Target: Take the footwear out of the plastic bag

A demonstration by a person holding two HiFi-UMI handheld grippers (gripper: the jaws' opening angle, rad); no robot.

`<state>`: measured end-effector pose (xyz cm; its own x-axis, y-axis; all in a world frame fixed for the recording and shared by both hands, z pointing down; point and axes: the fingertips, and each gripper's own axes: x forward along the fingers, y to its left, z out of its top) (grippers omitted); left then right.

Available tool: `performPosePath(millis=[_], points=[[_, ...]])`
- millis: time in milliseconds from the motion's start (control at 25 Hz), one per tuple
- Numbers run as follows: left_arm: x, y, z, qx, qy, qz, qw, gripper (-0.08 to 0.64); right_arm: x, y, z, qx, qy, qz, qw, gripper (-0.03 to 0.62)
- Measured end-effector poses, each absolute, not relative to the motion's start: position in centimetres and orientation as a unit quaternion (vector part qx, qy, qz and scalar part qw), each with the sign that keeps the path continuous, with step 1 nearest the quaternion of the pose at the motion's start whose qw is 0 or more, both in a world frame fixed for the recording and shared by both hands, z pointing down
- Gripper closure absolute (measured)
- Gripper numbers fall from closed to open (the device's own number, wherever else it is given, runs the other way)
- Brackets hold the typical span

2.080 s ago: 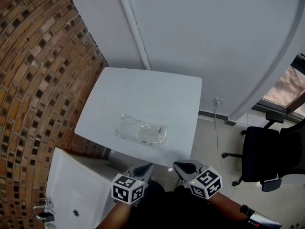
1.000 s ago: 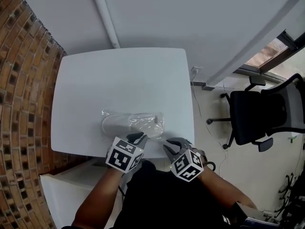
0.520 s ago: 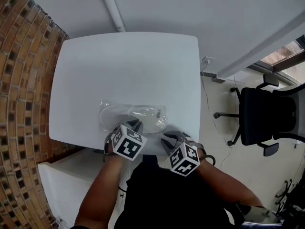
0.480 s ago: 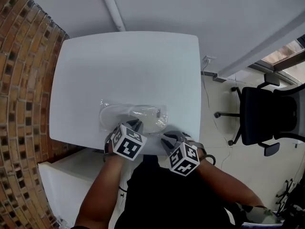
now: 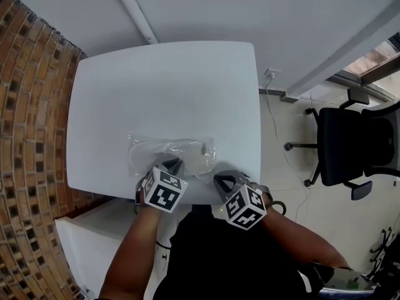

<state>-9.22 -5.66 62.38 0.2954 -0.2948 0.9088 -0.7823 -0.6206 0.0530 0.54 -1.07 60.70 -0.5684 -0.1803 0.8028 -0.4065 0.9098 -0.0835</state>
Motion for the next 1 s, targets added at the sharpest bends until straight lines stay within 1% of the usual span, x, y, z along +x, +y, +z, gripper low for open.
performPosePath(millis=[280, 440, 520, 800, 920, 1000], points=[[-9.2, -5.7, 62.4, 0.766, -0.356, 0.465, 0.264, 0.52, 2.3, -1.8, 61.0, 0.218, -0.861, 0.269, 0.373, 0.589], [-9.1, -5.8, 62.2, 0.769, -0.353, 0.461, 0.267, 0.52, 3.3, -1.8, 61.2, 0.238, -0.845, 0.329, 0.346, 0.588], [-9.1, -5.8, 62.2, 0.77, -0.352, 0.46, 0.268, 0.52, 3.9, -1.7, 61.4, 0.244, -0.838, 0.349, 0.341, 0.575], [-9.2, -5.7, 62.4, 0.772, -0.351, 0.456, 0.27, 0.52, 4.9, -1.1, 61.2, 0.248, -0.831, 0.36, 0.345, 0.552], [-9.2, -5.8, 62.3, 0.774, -0.351, 0.452, 0.271, 0.52, 5.0, -1.9, 59.8, 0.257, -0.841, 0.318, 0.355, 0.546], [-9.2, -5.8, 62.2, 0.775, -0.352, 0.449, 0.272, 0.52, 4.9, -2.7, 58.7, 0.259, -0.849, 0.274, 0.37, 0.521]])
